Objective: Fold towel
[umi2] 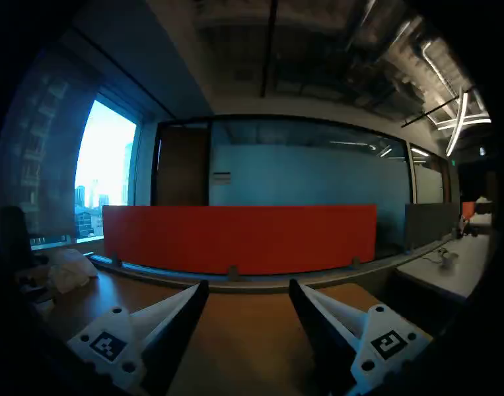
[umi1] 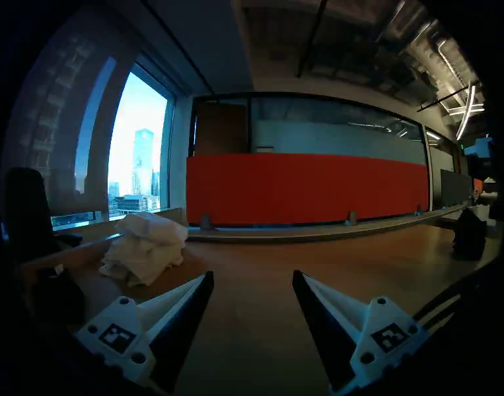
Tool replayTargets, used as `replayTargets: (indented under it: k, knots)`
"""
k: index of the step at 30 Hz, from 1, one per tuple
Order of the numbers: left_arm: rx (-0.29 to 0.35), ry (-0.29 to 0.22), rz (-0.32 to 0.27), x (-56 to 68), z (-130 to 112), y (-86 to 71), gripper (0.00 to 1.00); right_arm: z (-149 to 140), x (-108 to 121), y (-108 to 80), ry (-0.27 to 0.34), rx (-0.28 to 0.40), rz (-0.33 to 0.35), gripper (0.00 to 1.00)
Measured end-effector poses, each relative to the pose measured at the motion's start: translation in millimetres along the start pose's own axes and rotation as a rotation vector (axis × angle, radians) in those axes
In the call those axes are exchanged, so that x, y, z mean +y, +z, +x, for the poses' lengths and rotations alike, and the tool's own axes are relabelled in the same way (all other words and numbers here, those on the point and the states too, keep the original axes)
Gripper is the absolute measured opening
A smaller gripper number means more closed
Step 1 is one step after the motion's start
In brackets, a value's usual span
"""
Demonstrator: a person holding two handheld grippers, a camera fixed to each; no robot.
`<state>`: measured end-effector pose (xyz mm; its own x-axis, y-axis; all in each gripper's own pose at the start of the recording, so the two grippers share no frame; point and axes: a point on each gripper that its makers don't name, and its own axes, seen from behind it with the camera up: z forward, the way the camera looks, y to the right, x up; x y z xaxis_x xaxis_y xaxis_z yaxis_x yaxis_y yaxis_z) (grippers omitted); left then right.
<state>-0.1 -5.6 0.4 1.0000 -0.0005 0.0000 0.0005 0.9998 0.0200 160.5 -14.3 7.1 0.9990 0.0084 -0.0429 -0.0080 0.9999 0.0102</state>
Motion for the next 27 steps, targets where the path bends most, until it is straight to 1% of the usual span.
replayTargets:
  k: [3,8,12,17,23,27]
  knots:
    - [0.0,0.001,0.0,-0.1,0.0,-0.1,0.88,-13.5,5.4,-1.0,0.012,0.005,-0.008,0.94]
    - [0.0,0.0,0.0,0.1,0.0,0.4,0.88,-40.6,16.3,-1.9,0.012,-0.008,-0.027,0.94]
    - [0.0,0.0,0.0,0.5,0.2,0.4,0.88,-56.8,23.1,-2.0,0.02,-0.006,-0.044,0.94]
    - [0.0,0.0,0.0,0.2,0.1,0.3,0.88,-75.8,24.3,-2.6,0.039,-0.003,-0.035,0.94]
    - [0.0,0.0,0.0,0.6,0.0,0.6,0.88,-101.0,20.5,-3.5,0.07,-0.002,-0.014,0.94]
    - [0.0,0.0,0.0,0.5,0.1,0.8,0.88,-117.8,21.9,-4.4,0.062,-0.012,-0.014,0.94]
